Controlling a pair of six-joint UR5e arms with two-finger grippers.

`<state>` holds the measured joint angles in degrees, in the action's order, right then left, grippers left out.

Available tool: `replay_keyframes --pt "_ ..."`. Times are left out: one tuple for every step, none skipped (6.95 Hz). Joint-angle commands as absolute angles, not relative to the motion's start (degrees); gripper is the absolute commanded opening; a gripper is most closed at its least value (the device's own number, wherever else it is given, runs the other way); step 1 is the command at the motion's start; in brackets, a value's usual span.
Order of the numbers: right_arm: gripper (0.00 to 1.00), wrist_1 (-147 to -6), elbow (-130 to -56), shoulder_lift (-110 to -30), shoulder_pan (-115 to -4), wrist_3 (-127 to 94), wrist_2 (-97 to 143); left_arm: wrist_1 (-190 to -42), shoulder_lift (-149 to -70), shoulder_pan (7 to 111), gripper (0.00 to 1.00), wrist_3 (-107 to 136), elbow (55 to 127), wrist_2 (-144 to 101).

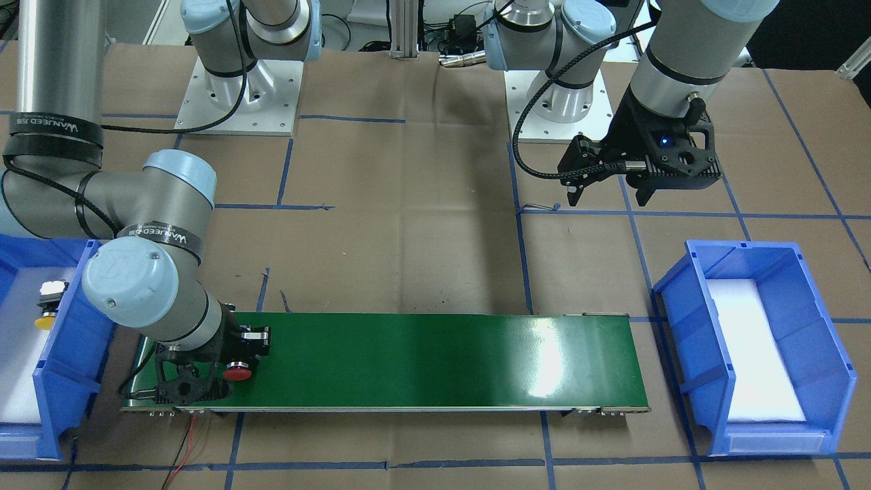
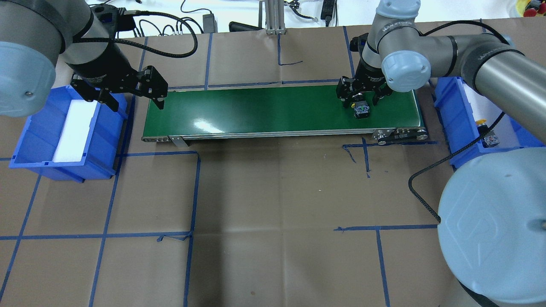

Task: Transport two buttons from left to right
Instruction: 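Lower the right gripper and grasp the red-capped button, then carry the red button into the foam-lined bin with the right gripper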

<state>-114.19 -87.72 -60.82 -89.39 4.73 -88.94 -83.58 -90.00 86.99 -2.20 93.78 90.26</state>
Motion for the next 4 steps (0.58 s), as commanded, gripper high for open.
replay_keyframes --pt "0.03 -111.5 -87.6 -64.2 -88.2 6.2 -93.3 -83.5 -90.1 86.9 1.0 -2.1 93.8 90.3" --pt "0.03 -107.7 -86.8 -67.5 -85.9 6.2 -93.3 -83.5 -90.1 87.0 1.0 -2.1 93.8 90.3" --pt "0.03 -106.7 -85.4 -70.1 -81.4 6.7 -92.8 -83.5 -90.1 87.0 1.0 -2.2 93.8 90.3" --pt "0.03 -105.0 -83.3 -70.8 -76.3 11.9 -92.6 -83.5 -90.1 87.0 1.0 -2.2 93.8 90.3"
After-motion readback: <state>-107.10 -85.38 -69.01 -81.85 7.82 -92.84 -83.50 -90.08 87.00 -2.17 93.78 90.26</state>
